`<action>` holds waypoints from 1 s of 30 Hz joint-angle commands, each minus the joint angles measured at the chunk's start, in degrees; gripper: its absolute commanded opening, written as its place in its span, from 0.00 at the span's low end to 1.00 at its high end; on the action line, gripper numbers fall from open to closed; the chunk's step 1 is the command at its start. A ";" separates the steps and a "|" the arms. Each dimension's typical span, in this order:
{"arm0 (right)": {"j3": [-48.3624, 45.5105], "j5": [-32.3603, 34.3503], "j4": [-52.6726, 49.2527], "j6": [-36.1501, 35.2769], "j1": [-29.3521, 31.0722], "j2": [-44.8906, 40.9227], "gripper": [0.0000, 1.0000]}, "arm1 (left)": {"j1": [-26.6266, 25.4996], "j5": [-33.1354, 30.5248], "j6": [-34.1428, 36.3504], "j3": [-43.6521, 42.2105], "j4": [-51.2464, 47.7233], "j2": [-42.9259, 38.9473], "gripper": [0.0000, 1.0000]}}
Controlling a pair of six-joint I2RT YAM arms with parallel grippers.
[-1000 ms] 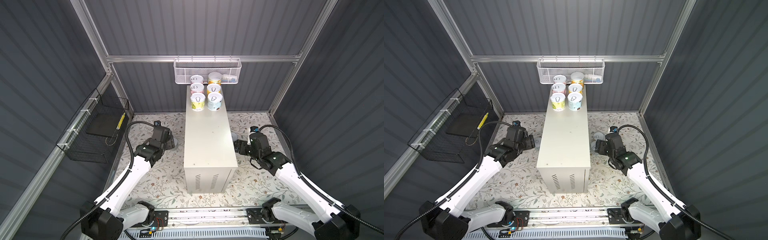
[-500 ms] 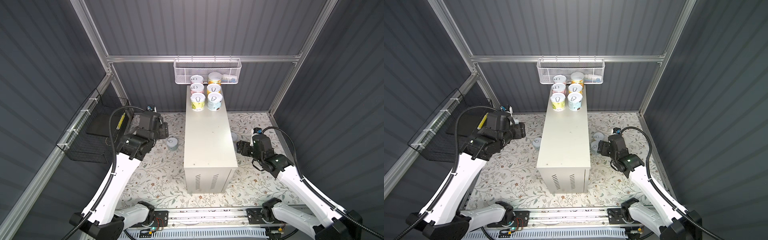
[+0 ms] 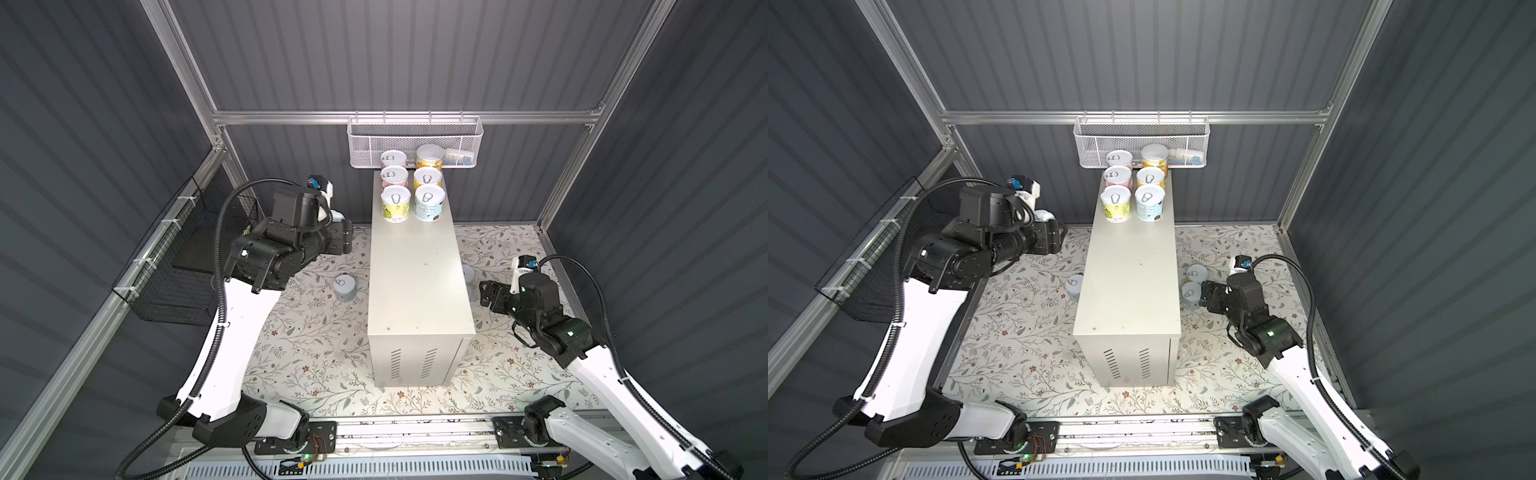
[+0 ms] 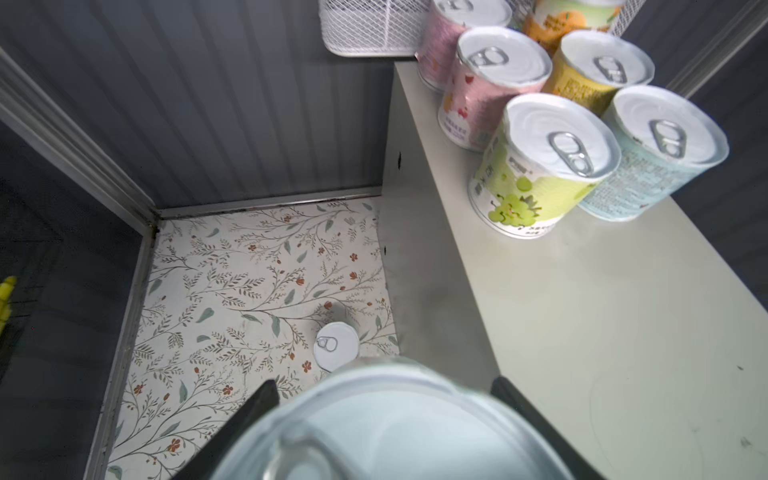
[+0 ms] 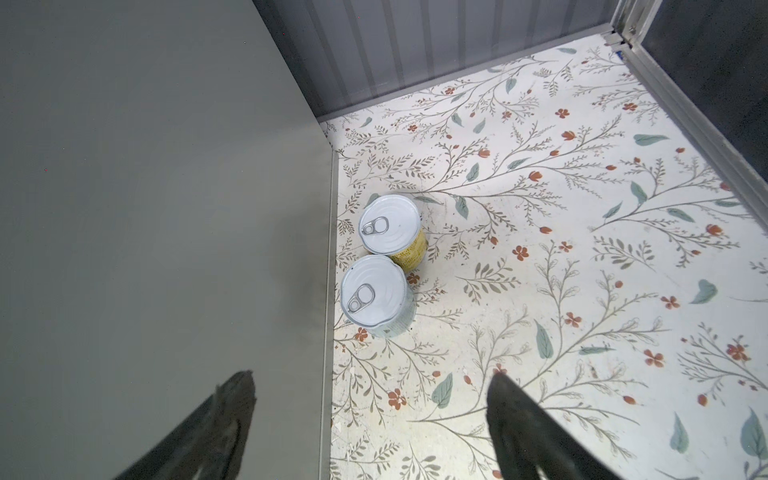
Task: Place and organize the canned foods onto the counter
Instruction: 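Lift the held can with the left gripper up onto the cabinet top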
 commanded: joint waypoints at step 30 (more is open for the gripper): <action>0.88 -0.61 -3.11 1.24 -0.51 1.32 0.89 | -13.76 -1.44 6.04 16.80 -6.44 13.46 0.00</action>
